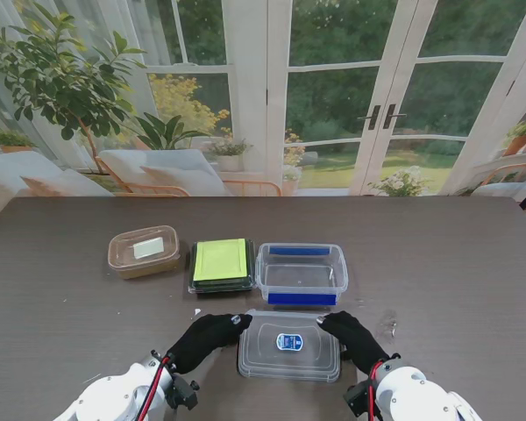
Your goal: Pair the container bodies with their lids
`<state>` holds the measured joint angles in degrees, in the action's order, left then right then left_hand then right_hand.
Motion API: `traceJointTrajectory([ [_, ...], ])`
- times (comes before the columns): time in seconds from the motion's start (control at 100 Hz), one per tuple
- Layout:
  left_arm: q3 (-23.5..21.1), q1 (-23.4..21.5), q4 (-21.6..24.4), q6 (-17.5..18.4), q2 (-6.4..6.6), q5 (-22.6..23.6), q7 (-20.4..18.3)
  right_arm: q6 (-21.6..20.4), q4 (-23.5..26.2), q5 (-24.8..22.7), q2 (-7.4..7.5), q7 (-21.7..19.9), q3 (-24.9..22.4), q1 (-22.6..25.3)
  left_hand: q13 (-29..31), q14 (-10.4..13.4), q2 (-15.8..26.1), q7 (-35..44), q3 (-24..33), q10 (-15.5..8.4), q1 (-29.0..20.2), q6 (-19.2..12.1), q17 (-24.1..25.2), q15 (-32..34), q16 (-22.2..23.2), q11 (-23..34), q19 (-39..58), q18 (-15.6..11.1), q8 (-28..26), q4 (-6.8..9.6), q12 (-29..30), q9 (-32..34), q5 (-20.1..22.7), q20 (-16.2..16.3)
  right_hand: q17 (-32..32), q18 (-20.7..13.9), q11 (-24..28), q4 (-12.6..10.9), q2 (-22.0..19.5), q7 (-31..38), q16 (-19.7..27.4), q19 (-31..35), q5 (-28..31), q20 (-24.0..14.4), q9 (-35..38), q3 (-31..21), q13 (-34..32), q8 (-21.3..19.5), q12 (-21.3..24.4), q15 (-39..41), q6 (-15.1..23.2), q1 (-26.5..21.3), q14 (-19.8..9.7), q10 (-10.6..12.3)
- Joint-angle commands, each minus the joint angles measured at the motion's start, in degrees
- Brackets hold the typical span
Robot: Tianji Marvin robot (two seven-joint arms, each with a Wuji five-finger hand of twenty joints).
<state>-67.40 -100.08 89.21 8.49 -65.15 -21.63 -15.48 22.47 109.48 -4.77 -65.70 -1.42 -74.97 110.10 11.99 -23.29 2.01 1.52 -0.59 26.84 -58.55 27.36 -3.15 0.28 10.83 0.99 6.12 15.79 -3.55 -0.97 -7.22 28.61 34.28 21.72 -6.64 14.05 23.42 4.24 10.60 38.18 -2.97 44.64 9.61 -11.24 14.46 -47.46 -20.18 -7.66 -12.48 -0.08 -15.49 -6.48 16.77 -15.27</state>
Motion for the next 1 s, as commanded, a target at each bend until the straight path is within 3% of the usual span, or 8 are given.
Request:
traceJointTrajectory([
  [0.0,0.0,0.0,-0.2,-0.4,-0.27,-0.2,-1.3,0.1,-0.1,-0.3,-0.16,-0.9,0.1,0.1,1.1,-0.4,0.3,0.0,-0.4,-1.1,-0.2,-0.1,-0.4,1.1,0.0,0.2,0.9,-1.1,-0.3,-0.71,-0.5,0.8,1.1,0.3,3.1,-0.5,-0.3,1.0,1.3,0.0,-0.8,-1.0,1.1,1.0,1.0,-0.5,-1.3,-0.7,-0.6,0.8,1.8,-0.3,-1.3,2.0],
  [0.36,-0.7,-0.7,1.1,-0.8,-0.12,0.9,-0.7,-1.1,1.0,1.0,-0.73,1.2,-0.7,0.9,1.0,-0.1,0.3,0.0,-0.5,-1.2,-0.1,-0.3,-0.4,1.0,0.0,0.1,0.7,-1.2,-0.3,-0.72,-0.5,0.7,1.0,0.4,2.2,-0.2,-0.1,1.0,2.1,0.2,-1.1,-0.7,3.0,0.4,2.5,-1.5,-2.4,-1.2,-0.7,1.4,3.1,-0.5,-1.1,1.7],
  [0.61,-1.8,-1.7,2.9,-0.3,0.25,2.7,-0.4,-1.0,1.3,-0.3,-0.64,1.2,-1.1,0.8,1.3,0.2,0.3,0.0,-0.4,-1.5,-0.1,-0.5,-0.5,1.1,0.0,0.1,0.7,-1.5,-0.3,-0.72,-0.5,0.7,1.0,0.5,1.3,0.0,0.1,1.0,2.5,0.0,-1.3,-0.2,4.5,-0.1,4.3,-2.1,-3.6,-1.4,-0.8,1.8,3.8,-0.7,-1.2,1.5],
  [0.72,-2.8,-2.4,4.0,-0.6,0.46,4.3,-0.2,-1.1,1.2,-2.8,-0.49,1.4,-1.3,0.7,2.9,0.8,0.2,0.0,-0.4,-2.1,-0.3,-1.3,-1.1,1.9,0.6,0.9,1.4,-1.6,-0.3,-0.71,-1.1,1.9,1.1,1.0,-0.1,0.5,0.9,0.9,3.9,-0.8,-2.7,2.5,8.6,-1.7,8.1,-3.9,-6.2,-1.8,-1.3,4.3,5.1,-1.3,-1.0,1.0],
  [0.79,-3.4,-2.8,4.7,-0.7,0.6,6.5,0.6,-1.3,1.1,-5.7,-0.3,1.6,-1.3,0.6,6.0,0.4,0.1,0.2,-0.4,-1.6,-0.5,-1.6,-2.4,4.0,3.1,2.1,3.9,-0.7,-0.4,-0.74,-3.5,4.7,1.9,4.0,-2.2,1.7,1.7,0.6,5.1,-1.4,-4.7,5.8,12.2,-3.4,12.3,-5.6,-9.8,-2.2,-1.8,7.9,6.2,-2.2,0.0,0.5],
  [0.84,-3.7,-3.1,5.2,-0.7,0.67,8.0,1.3,-1.7,0.9,-8.3,-0.06,1.6,-1.3,0.4,9.1,-0.9,0.0,0.5,-0.4,-1.2,-0.7,-1.6,-3.8,6.9,7.2,3.6,6.7,0.7,-0.5,-0.73,-7.0,8.3,2.8,8.5,-4.3,3.1,2.7,0.4,6.0,-2.2,-7.5,9.8,15.3,-5.5,16.1,-7.1,-13.0,-2.6,-2.5,12.3,7.3,-2.8,1.0,0.3],
  [0.89,-4.1,-3.2,5.6,-1.0,0.75,9.3,1.7,-1.9,0.8,-11.0,0.27,1.2,-1.3,0.2,11.2,-2.8,-0.1,0.8,-0.4,-0.7,-0.8,-1.4,-5.1,10.2,11.6,5.2,9.4,2.6,-0.7,-0.7,-10.5,11.8,3.8,13.9,-7.0,4.3,4.0,0.0,6.5,-2.6,-10.5,14.1,18.7,-7.8,19.9,-8.3,-16.7,-3.0,-3.2,17.0,8.0,-3.1,1.7,-0.1],
  [0.99,-4.4,-3.2,5.8,-1.3,0.98,11.8,2.0,-2.3,0.4,-14.9,0.85,0.2,-1.2,-0.3,14.0,-6.1,0.1,1.5,-0.4,0.0,0.0,-1.3,-7.8,18.0,22.6,8.5,14.0,5.1,-1.1,-0.27,-19.4,17.5,5.6,28.3,-12.0,6.4,8.2,-0.8,7.3,-3.8,-17.1,22.8,22.7,-12.9,24.5,-10.2,-22.3,-3.4,-5.3,28.0,9.4,-3.9,3.0,-0.4],
])
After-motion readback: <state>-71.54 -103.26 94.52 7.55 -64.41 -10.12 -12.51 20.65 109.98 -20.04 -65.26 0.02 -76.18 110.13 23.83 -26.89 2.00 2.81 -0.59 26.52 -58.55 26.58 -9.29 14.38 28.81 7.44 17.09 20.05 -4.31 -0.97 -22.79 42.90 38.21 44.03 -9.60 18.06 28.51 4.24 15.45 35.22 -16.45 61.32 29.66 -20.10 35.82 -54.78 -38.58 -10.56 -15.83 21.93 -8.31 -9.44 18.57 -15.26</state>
